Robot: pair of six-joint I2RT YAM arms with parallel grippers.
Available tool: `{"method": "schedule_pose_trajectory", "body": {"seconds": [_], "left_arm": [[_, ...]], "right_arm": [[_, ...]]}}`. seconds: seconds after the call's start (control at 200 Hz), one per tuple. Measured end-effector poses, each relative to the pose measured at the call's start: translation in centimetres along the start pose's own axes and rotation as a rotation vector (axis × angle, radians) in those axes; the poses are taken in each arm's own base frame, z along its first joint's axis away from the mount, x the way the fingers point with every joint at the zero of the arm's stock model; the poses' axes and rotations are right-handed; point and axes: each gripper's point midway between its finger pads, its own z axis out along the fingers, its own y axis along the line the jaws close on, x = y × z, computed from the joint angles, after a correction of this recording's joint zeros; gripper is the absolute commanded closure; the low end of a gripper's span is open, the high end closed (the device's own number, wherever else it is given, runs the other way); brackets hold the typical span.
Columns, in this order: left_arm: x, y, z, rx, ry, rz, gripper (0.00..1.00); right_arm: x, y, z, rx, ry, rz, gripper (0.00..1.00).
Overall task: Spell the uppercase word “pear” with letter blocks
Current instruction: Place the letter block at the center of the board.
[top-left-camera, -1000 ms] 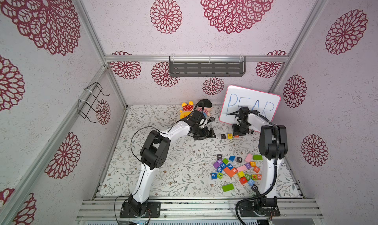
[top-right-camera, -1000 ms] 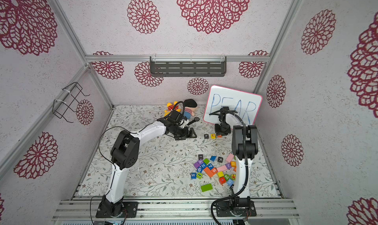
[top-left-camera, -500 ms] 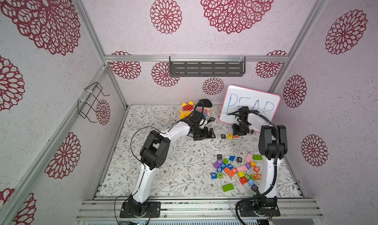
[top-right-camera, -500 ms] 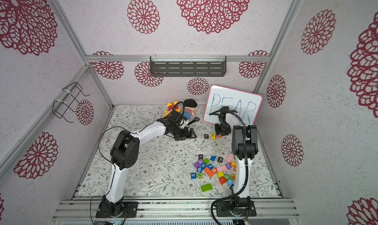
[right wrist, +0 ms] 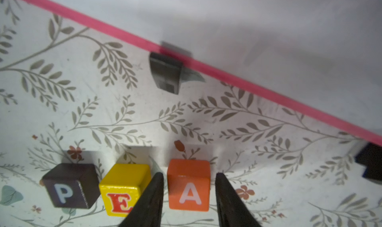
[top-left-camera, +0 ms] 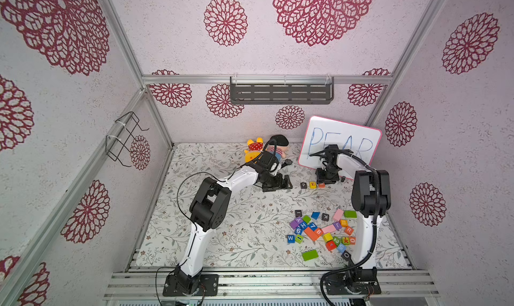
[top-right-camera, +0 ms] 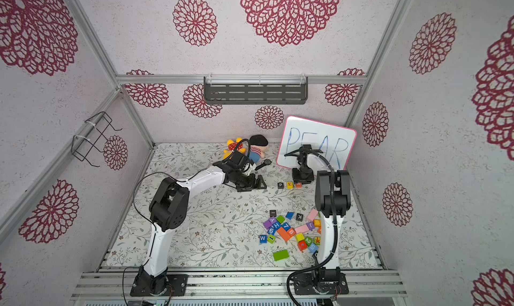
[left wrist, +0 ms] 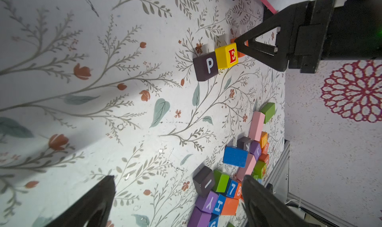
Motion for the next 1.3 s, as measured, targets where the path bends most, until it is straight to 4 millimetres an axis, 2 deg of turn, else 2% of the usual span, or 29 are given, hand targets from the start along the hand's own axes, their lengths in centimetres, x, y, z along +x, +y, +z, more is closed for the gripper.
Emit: {"method": "schedule_pose_trajectory", "body": {"seconds": [0.225, 0.41, 0.956, 1.051, 1.136, 1.201, 1.296], "left_arm": [[0.0, 0.0, 0.0, 0.000, 0.000, 0.000, 0.02], [0.0, 0.0, 0.0, 0.000, 0.000, 0.000, 0.02], [0.3, 0.1, -0.3, -0.005, -0.001, -0.010, 0.02], [0.8, -0.2, -0.9, -0.009, -0.006, -0.014, 0.02], [1.2, -0.5, -1.8, -0.016, -0.023, -0.014, 0.02], [1.6, -0.9, -2.4, -0.016, -0.040, -0.012, 0.02], [3.0, -1.3, -2.7, -0.014, -0.052, -0.012, 0.02]], "right_arm": [[-0.1, 0.0, 0.0, -0.001, -0.003, 0.000, 0.65], [-0.1, 0.0, 0.0, -0.001, -0.006, 0.000, 0.65], [-0.3, 0.0, -0.1, -0.002, -0.014, 0.016, 0.50], [-0.5, 0.1, -1.1, -0.002, -0.040, 0.033, 0.49], [-0.3, -0.2, -3.1, 0.013, -0.085, 0.066, 0.48], [0.5, -0.5, -5.0, 0.032, -0.125, 0.100, 0.46], [2.8, -0.8, -7.7, 0.050, -0.178, 0.156, 0.38]]}}
